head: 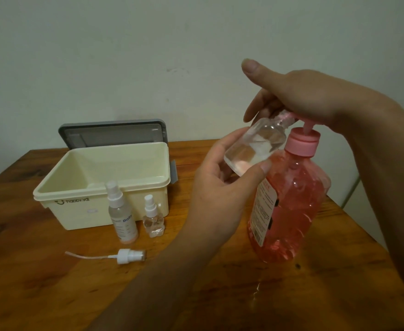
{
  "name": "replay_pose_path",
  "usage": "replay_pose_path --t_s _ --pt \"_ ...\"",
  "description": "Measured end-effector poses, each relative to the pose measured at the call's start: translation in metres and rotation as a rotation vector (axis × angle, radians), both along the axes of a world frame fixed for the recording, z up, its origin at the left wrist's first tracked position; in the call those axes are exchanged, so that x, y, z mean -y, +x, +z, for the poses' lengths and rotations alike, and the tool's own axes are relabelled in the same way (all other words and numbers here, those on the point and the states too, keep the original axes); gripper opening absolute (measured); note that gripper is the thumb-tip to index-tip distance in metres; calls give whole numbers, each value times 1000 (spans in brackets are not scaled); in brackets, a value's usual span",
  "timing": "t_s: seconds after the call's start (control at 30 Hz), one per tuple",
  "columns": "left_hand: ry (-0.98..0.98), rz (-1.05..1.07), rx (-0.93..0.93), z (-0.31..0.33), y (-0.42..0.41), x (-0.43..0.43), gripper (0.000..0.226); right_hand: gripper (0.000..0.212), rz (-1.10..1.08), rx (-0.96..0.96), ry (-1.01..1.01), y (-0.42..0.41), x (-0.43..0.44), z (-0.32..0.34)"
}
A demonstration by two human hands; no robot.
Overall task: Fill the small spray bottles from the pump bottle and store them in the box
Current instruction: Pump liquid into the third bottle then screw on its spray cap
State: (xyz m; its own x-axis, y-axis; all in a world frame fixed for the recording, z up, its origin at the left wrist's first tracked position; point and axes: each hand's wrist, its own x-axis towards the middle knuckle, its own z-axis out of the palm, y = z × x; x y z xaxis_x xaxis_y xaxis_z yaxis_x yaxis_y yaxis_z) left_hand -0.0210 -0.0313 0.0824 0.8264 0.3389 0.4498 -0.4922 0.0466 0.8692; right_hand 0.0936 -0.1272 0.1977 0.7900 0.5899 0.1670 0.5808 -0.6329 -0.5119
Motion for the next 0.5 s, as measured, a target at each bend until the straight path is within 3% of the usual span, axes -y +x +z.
replay_pose_path --t_s 0.5 --pt "6 5 3 -1 0 -3 45 81 14 7 6 1 1 2"
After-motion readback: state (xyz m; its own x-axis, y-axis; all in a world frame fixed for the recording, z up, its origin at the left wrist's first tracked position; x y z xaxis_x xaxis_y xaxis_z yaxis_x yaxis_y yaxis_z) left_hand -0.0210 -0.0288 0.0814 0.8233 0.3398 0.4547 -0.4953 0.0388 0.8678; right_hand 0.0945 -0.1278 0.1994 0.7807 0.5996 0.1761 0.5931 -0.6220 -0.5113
